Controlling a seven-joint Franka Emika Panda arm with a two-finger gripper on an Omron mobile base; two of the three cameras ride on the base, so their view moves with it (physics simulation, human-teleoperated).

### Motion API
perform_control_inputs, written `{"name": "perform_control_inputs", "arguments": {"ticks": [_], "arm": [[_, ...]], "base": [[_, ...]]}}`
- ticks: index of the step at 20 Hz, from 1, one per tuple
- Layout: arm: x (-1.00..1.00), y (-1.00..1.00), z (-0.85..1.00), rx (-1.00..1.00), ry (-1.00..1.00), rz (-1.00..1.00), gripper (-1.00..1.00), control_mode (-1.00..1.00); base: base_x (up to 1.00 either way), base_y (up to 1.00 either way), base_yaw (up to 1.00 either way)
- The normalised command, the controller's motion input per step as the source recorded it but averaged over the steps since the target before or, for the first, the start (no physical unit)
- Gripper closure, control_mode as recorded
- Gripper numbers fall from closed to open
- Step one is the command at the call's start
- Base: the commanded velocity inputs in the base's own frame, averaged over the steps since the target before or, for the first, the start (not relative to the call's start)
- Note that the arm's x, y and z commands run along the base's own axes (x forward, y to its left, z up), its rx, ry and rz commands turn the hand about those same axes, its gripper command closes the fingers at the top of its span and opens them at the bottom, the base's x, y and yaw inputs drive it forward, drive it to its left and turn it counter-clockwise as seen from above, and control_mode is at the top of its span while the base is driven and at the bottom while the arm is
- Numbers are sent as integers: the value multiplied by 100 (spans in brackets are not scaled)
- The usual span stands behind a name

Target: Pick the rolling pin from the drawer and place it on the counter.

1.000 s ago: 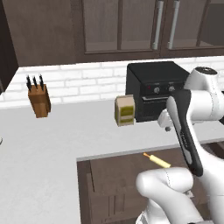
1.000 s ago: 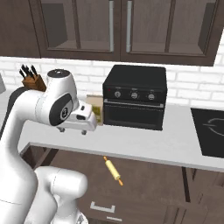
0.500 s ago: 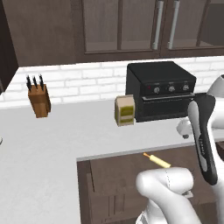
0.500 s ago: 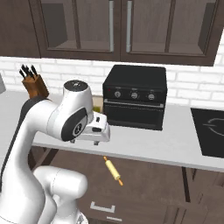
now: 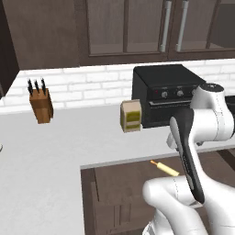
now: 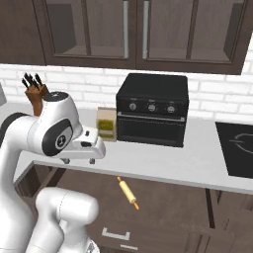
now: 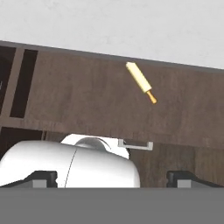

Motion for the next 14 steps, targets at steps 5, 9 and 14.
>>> {"name": "perform_control_inputs", "arguments": {"ticks": [5, 9, 14], "arm": [[-20, -14, 0, 1, 0, -1, -100, 100], [0, 0, 0, 0, 0, 0, -100, 100], [0, 0, 0, 0, 0, 0, -100, 100]], "base": [[-12, -20, 0], [-51, -100, 0], [-27, -100, 0]]}}
